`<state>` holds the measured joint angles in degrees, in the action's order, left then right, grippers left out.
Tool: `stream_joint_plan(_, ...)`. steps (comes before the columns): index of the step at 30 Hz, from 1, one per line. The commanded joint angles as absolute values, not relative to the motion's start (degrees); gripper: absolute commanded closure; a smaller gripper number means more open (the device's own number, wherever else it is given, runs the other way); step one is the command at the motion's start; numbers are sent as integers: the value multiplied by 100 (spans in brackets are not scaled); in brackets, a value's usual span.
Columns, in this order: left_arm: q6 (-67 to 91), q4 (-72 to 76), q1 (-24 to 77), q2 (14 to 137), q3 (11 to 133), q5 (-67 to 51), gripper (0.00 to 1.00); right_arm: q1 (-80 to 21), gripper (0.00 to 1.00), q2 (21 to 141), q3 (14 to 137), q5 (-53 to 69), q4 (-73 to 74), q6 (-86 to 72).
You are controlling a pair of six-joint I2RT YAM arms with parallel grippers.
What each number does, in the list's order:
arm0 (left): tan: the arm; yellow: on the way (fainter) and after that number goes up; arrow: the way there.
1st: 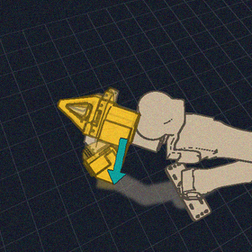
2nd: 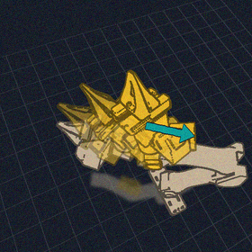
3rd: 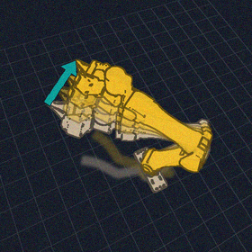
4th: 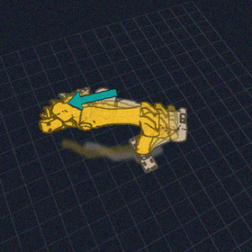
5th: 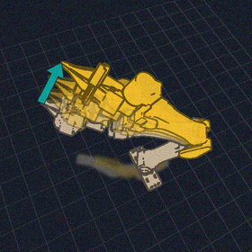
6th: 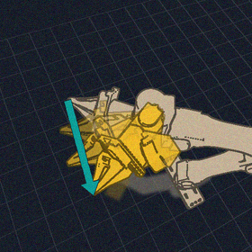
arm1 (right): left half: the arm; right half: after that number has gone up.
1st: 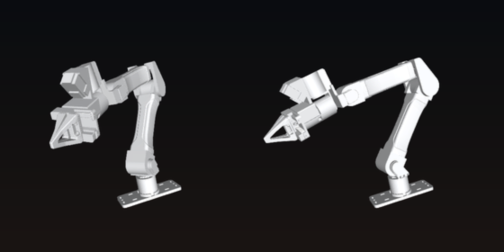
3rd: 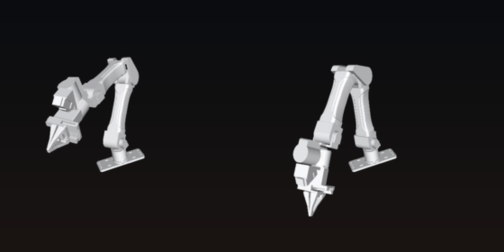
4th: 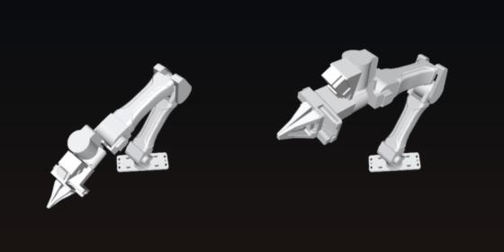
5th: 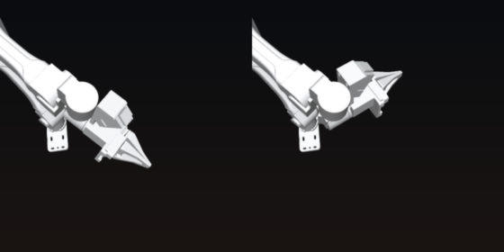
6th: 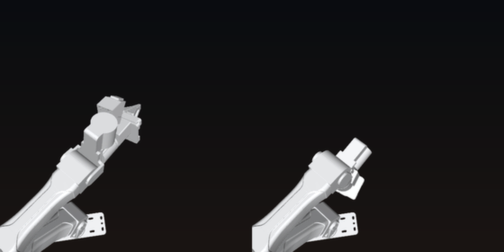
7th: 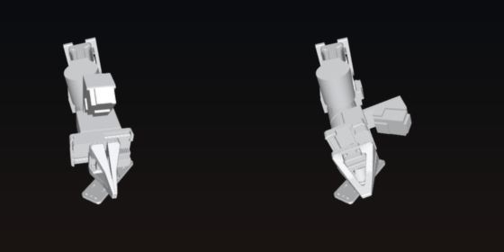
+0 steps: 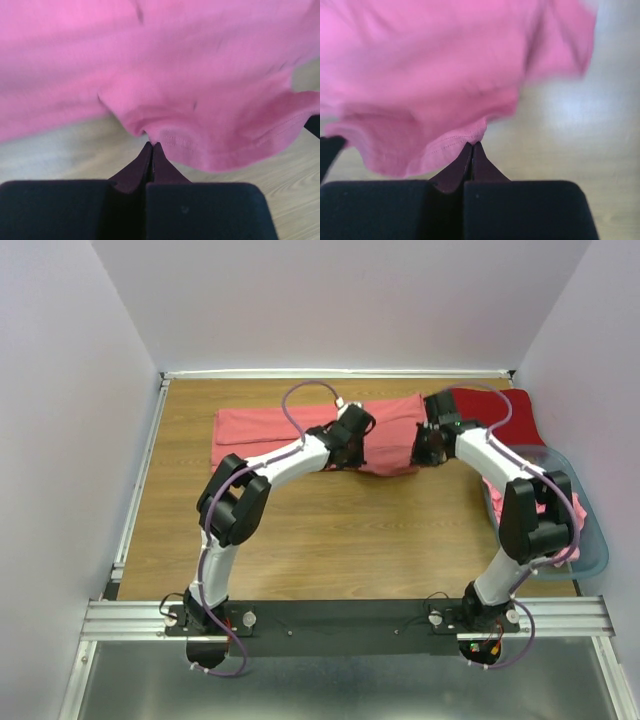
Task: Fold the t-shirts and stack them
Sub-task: Fold the tshirt
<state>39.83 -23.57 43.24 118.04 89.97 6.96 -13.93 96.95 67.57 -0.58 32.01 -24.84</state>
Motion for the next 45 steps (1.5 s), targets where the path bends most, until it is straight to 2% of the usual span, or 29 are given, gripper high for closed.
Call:
stream_joint_plan(1,3762,-2531,3982,12058,9728,510,100,-1441,99,10168,7845,-466,3094,-2294)
stream_joint_plan(10,3542,-2575,3411,12673,11029,62,100,-1433,99,11634,9798,-721,3085,-1820)
stream_joint_plan(15,3551,-2382,3199,12946,11232,-237,100,-1433,99,12269,10895,-747,3067,-1618)
stream_joint_plan(23,3603,-2136,3041,13245,11399,-483,100,-1433,99,13086,11820,-800,3032,-1389)
stream_joint_plan(45,3770,-1881,2786,13562,11233,-422,98,-1433,99,13448,11426,-738,2997,-1678)
